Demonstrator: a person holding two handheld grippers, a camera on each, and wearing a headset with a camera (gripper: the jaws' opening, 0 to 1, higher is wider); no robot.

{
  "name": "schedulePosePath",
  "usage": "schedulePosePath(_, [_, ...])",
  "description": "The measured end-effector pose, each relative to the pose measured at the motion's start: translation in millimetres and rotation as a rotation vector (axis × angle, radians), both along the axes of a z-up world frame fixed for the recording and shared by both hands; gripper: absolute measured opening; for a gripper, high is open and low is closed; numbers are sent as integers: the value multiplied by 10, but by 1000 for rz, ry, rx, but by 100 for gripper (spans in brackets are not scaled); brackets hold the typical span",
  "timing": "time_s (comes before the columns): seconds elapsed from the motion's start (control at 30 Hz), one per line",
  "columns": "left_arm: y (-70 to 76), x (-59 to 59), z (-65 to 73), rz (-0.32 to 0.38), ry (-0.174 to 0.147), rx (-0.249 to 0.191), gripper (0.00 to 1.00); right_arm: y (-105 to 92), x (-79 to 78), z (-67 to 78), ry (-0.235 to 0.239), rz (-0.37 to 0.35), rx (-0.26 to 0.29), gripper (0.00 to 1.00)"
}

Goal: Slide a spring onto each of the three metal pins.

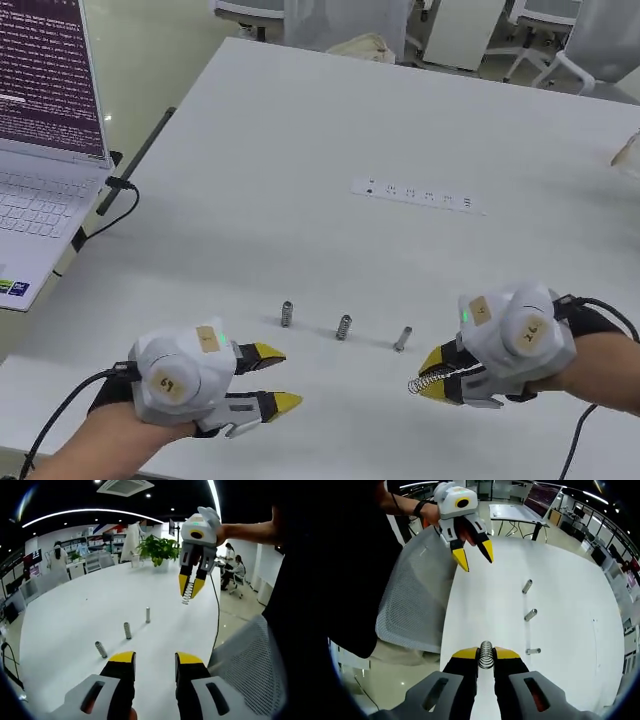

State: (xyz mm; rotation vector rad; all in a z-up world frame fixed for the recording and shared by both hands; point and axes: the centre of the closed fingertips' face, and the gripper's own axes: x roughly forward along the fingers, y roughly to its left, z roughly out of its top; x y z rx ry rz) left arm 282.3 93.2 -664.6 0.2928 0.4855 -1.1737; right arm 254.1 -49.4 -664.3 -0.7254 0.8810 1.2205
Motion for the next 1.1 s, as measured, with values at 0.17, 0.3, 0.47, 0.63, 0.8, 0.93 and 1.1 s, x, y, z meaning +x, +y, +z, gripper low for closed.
schedulePosePath(0.17, [160,59,-31,39,4,9,26,-17,61,-4,-3,4,-4,8])
schedulePosePath(0.3, [272,96,-37,68,8,9,27,-53,118,-20,-4,-1,-16,8])
schedulePosePath(0.47, [410,143,-51,113,15,10,29,-81,165,-32,2,9,-26,8])
schedulePosePath(0.63, [532,188,-44,155,16,7,31,-125,256,-65,3,6,-43,8])
schedulePosePath(0.8, [658,237,-56,204,24,4,37,-171,319,-89,15,10,-55,9])
schedulePosePath(0.93, [740,253,-59,229,28,7,39,-219,381,-102,15,2,-63,9])
schedulePosePath(1.1, [832,266,-66,256,31,11,41,-286,464,-140,16,-9,-77,9])
